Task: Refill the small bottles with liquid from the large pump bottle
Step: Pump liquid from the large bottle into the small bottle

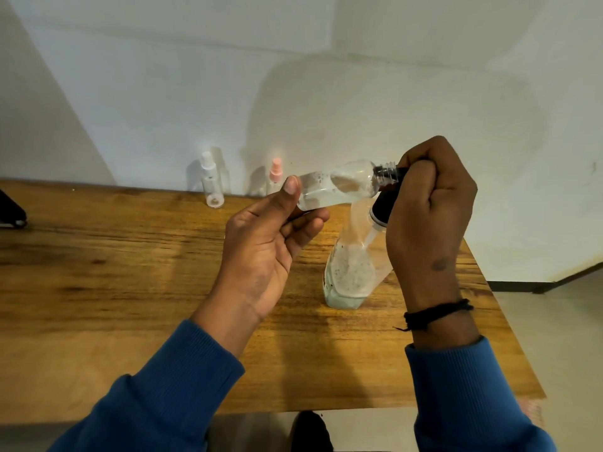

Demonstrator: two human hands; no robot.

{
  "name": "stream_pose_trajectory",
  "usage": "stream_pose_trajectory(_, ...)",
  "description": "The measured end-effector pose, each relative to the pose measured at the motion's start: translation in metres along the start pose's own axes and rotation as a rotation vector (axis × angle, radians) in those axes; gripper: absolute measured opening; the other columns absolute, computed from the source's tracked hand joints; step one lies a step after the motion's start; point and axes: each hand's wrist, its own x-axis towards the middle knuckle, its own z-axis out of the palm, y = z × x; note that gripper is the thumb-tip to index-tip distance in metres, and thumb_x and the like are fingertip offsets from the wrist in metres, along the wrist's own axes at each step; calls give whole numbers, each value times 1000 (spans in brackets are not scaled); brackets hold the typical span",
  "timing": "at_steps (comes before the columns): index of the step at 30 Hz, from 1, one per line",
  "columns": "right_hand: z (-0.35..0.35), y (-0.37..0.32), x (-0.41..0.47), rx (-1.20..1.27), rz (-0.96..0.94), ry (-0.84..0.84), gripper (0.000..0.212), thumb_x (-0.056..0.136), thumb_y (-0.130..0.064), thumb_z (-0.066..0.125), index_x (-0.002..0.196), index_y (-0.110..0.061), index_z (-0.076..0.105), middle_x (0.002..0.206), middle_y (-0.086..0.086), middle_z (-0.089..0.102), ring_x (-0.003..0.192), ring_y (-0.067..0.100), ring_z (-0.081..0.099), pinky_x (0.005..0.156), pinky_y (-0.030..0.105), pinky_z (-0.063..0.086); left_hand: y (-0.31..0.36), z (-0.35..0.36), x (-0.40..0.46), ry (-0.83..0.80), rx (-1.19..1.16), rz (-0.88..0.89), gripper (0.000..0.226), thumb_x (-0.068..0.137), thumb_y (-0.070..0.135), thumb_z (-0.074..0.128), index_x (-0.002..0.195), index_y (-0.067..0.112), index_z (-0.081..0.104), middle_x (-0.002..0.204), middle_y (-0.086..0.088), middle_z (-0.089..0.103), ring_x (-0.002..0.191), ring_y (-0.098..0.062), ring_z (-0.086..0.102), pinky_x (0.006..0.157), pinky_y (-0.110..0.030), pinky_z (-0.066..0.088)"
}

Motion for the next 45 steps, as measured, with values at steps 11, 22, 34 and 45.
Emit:
stream_pose_trajectory(11,1,-1,-2,1,0,8,27,91,9,33,76,-6,49,56,-4,38,47,0,41,47,7,26,-1,0,0,4,-4,2,38,74,28,71,103,3,70,95,-16,74,77,-21,73,65,-22,60)
stream_pose_trajectory(22,2,0,-2,21,22,13,26,92,9,34,76,-6,48,56,-6,37,47,0,39,46,9,26,-2,1,-1,14,0,1,30,74,27,71,96,6,73,94,-16,74,76,-20,72,64,-21,60)
stream_pose_trajectory(34,2,-1,-4,30,33,23,27,90,11,33,76,-6,49,57,-2,37,48,1,40,46,7,27,-2,0,-3,1,4,1,31,75,26,71,96,4,72,92,-15,74,77,-20,72,64,-21,59)
stream_pose_trajectory(45,1,-1,-3,36,23,18,29,90,13,33,76,-5,50,56,-3,37,47,-2,41,46,6,26,-2,-1,-2,-4,13,0,31,74,27,71,95,4,72,89,-15,74,77,-20,72,64,-21,59)
